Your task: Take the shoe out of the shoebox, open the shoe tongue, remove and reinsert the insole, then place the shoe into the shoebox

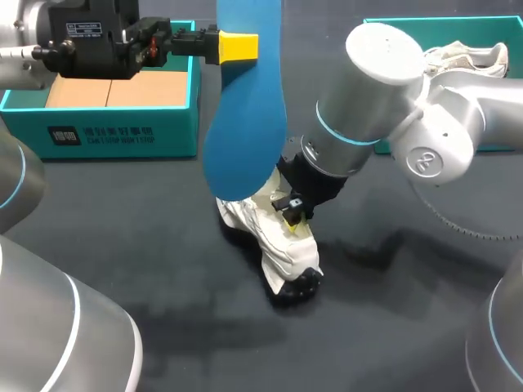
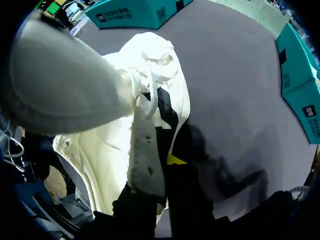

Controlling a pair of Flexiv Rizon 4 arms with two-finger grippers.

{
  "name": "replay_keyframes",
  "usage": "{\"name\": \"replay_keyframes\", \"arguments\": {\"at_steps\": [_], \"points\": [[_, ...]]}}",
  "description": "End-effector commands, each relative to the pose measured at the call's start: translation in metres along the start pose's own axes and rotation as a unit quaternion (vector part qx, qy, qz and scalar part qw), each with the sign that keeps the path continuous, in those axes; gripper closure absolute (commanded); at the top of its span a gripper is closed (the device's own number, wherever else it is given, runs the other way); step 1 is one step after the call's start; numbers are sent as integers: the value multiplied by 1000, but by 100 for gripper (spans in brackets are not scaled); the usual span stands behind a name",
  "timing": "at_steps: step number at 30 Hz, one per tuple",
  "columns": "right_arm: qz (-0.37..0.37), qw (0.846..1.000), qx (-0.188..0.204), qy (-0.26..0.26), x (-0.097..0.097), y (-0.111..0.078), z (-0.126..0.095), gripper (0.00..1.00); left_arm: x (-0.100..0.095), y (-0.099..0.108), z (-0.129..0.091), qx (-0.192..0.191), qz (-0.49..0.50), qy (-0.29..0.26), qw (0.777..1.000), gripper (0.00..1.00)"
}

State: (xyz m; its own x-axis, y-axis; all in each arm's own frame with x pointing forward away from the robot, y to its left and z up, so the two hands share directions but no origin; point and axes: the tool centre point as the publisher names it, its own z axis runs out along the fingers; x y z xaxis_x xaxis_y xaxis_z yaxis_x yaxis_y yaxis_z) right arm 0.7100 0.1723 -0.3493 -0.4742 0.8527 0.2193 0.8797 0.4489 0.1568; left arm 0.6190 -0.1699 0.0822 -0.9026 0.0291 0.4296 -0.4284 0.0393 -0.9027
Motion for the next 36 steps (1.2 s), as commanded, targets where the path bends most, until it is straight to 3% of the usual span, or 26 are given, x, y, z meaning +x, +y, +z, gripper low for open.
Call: {"name": "replay_keyframes", "arguments": {"at_steps": [1, 13, 36], "points": [[69, 997, -36, -18, 7, -10, 0, 100, 0, 0, 1, -1, 0, 0, 1000, 100], [122, 992, -42, -5, -1, -16, 18, 100, 0, 0, 1, -1, 0, 0, 1000, 100], [147, 989, -30, 18, -16, -6, 42, 100, 0, 0, 1, -1, 0, 0, 1000, 100]]}}
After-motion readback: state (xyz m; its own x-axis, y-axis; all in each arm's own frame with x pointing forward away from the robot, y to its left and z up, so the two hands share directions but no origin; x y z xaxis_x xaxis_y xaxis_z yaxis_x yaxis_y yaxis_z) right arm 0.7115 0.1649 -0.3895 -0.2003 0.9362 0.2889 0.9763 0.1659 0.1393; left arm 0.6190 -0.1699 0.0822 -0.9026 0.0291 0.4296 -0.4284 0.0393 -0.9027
